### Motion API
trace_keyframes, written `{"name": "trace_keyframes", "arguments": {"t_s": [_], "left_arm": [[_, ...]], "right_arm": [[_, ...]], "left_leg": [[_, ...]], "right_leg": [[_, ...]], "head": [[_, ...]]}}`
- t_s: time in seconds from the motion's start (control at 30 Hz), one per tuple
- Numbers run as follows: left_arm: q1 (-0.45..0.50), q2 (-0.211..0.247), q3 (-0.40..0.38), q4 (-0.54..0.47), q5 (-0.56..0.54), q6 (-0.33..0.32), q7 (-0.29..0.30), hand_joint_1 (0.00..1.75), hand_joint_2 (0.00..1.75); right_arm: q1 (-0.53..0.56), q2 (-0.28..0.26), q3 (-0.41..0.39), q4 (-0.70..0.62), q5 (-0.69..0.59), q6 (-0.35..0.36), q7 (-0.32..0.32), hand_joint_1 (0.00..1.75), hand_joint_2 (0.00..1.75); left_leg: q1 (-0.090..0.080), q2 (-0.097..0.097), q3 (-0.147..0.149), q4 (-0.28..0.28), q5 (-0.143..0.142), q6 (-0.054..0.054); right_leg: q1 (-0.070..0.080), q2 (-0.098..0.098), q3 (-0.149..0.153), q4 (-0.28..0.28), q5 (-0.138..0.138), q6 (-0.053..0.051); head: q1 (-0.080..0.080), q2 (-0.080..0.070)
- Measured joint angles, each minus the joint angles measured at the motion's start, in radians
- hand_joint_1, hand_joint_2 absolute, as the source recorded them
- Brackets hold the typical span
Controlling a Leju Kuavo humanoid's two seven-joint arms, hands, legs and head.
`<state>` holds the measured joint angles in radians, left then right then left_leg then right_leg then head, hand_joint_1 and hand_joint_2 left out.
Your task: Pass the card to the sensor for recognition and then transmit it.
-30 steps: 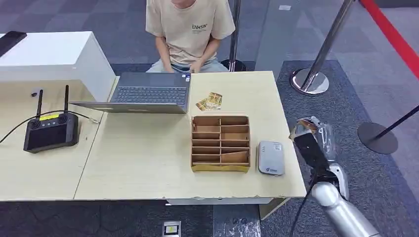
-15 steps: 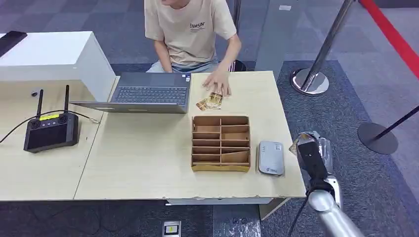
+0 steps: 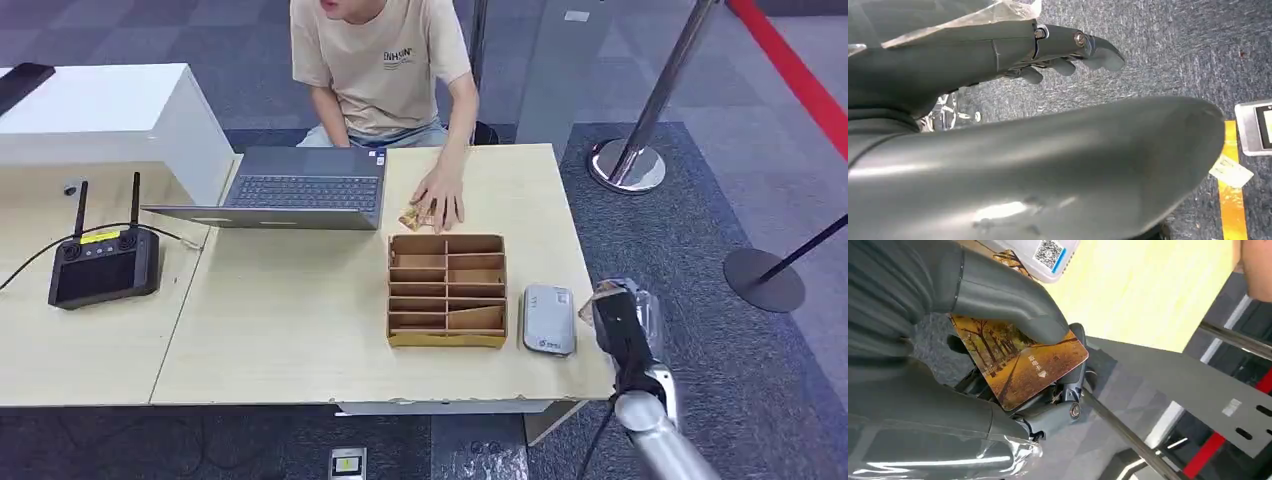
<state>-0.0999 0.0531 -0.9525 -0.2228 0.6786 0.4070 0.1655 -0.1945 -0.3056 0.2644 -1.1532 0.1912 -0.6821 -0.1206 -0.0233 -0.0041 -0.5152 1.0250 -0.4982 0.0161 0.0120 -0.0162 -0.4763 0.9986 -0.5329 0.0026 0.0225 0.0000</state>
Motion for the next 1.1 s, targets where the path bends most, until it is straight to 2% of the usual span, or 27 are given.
{"name": "trace_keyframes", "arguments": {"t_s": [0.2, 0.33, 0.73, 1.1], "left_arm": [[-0.001, -0.002, 0.0, 0.0, 0.005, -0.002, 0.009, 0.0, 0.0], [-0.003, -0.003, -0.003, 0.0, 0.005, -0.002, 0.008, 0.0, 0.0], [-0.003, -0.006, -0.007, 0.0, 0.005, -0.012, 0.008, 0.0, 0.0], [-0.003, -0.007, -0.008, 0.0, 0.005, -0.015, 0.008, 0.0, 0.0]], "right_arm": [[-0.012, 0.043, 0.003, 0.069, -0.072, 0.014, -0.069, 1.75, 1.75], [-0.027, 0.075, 0.008, 0.113, -0.095, 0.022, -0.087, 1.75, 1.75], [-0.072, 0.139, 0.029, 0.177, -0.113, 0.042, -0.094, 1.75, 1.75], [-0.089, 0.163, 0.032, 0.208, -0.116, 0.051, -0.095, 1.75, 1.75]], "left_leg": [[0.0, 0.0, 0.0, 0.0, 0.0, 0.0], [0.0, 0.0, 0.0, 0.0, 0.0, 0.0], [0.0, 0.0, 0.0, 0.0, 0.0, 0.0], [0.0, 0.0, 0.001, 0.0, 0.0, 0.0]], "right_leg": [[0.0, 0.0, 0.0, 0.0, 0.0, 0.0], [0.0, 0.0, 0.0, 0.0, 0.0, 0.0], [0.0, 0.0, 0.0, 0.0, 0.0, 0.0], [0.0, 0.0, 0.001, 0.0, 0.0, 0.0]], "head": [[0.0, 0.0], [0.0, 0.0], [0.0, 0.0], [0.0, 0.0]]}}
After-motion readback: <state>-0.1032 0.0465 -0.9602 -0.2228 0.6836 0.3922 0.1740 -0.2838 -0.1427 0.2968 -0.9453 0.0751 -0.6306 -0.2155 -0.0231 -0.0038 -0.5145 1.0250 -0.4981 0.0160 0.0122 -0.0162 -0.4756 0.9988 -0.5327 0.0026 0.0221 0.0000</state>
